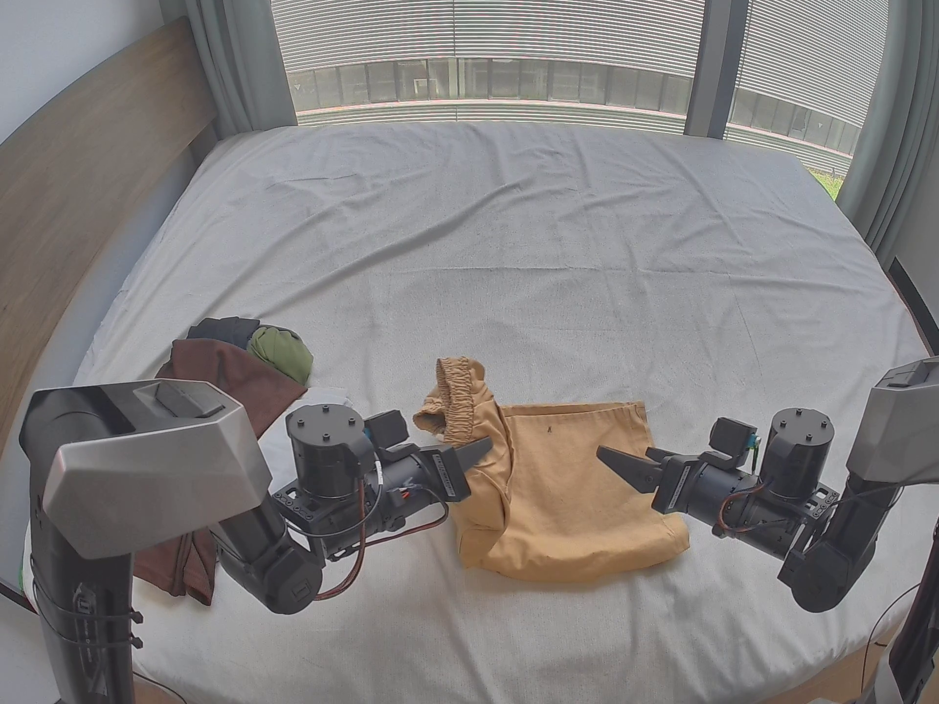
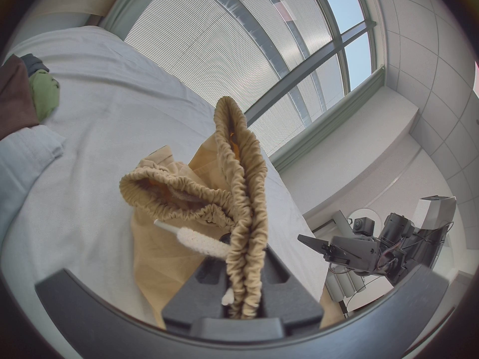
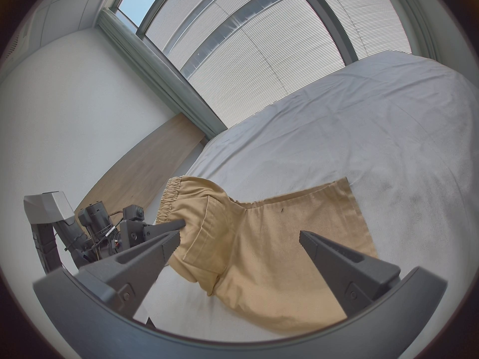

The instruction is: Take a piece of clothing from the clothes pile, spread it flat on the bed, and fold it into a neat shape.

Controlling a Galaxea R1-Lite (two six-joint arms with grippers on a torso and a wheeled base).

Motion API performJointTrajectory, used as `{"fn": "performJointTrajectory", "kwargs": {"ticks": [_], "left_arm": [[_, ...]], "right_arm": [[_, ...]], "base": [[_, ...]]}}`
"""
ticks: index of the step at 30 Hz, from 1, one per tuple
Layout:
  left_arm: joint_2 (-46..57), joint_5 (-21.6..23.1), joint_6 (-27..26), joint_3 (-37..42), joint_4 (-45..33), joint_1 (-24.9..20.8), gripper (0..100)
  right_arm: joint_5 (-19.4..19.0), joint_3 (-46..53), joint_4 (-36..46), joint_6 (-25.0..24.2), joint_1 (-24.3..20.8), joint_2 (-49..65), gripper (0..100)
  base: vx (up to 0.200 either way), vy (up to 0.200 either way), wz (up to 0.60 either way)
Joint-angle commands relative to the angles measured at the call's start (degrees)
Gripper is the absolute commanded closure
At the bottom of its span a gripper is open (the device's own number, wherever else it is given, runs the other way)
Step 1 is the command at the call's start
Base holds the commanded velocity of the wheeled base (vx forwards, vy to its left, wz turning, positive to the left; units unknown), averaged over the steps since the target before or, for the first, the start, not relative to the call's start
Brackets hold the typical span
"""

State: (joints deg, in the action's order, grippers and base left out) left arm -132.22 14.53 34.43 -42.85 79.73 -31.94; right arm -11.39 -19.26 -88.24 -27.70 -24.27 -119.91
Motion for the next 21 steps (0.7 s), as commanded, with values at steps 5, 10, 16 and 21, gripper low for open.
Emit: {"fn": "performJointTrajectory", "kwargs": {"ticks": [5, 10, 16, 21], "left_arm": [[-1.81, -0.03, 0.64, -6.98, -3.53, -3.83, 100], [-3.40, -0.03, 0.82, -10.24, -5.63, -6.03, 100], [-4.98, -0.12, 1.78, -13.75, -7.92, -7.79, 100], [-6.91, -0.12, 1.87, -16.48, -8.36, -8.49, 100]], "right_arm": [[-0.04, -0.34, 0.17, 0.01, 2.39, 3.63, 0], [-0.04, -0.34, 0.08, 0.01, 2.74, 3.89, 0], [-0.04, -0.60, 0.08, 0.01, 2.83, 4.95, 0], [-0.04, -0.87, 0.08, 0.01, 2.91, 5.03, 0]], "base": [[0.000, 0.000, 0.00], [0.000, 0.000, 0.00], [0.000, 0.000, 0.00], [0.000, 0.000, 0.00]]}}
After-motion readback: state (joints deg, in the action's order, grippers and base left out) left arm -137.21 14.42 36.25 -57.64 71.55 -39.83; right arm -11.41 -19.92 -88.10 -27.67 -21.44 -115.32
